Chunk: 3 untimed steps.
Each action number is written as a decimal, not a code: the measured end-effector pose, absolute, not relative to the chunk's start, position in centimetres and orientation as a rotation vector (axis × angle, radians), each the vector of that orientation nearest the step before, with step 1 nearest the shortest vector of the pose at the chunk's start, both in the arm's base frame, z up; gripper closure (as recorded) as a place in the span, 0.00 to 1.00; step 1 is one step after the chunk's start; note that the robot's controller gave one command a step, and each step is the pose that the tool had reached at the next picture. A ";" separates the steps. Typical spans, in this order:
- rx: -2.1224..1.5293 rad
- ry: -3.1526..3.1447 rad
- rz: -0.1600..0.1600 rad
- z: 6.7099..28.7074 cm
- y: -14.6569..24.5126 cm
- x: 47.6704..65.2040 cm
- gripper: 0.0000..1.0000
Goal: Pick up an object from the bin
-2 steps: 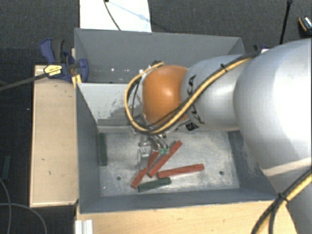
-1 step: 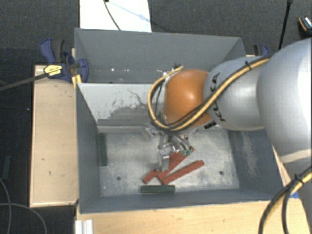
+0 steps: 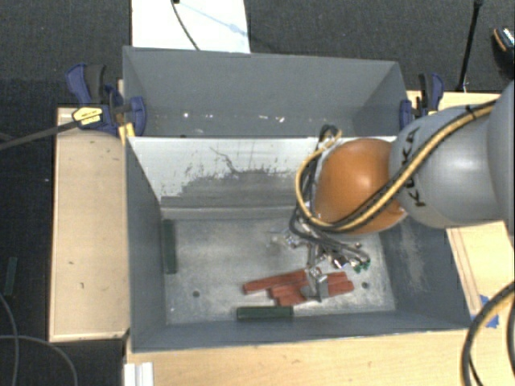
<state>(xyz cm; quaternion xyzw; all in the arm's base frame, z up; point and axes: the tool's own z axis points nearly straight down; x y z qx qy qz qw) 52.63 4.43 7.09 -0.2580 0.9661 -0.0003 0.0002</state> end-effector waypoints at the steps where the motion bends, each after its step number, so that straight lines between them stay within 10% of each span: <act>1: -0.800 3.038 -0.002 7.3 4.4 52.7 1.00; 2: -0.781 3.031 -0.002 25.4 5.8 52.6 1.00; 3: -0.775 3.042 0.001 24.9 5.8 52.4 0.00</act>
Offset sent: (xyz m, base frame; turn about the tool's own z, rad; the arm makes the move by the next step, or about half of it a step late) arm 0.0000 0.0000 0.0000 0.0000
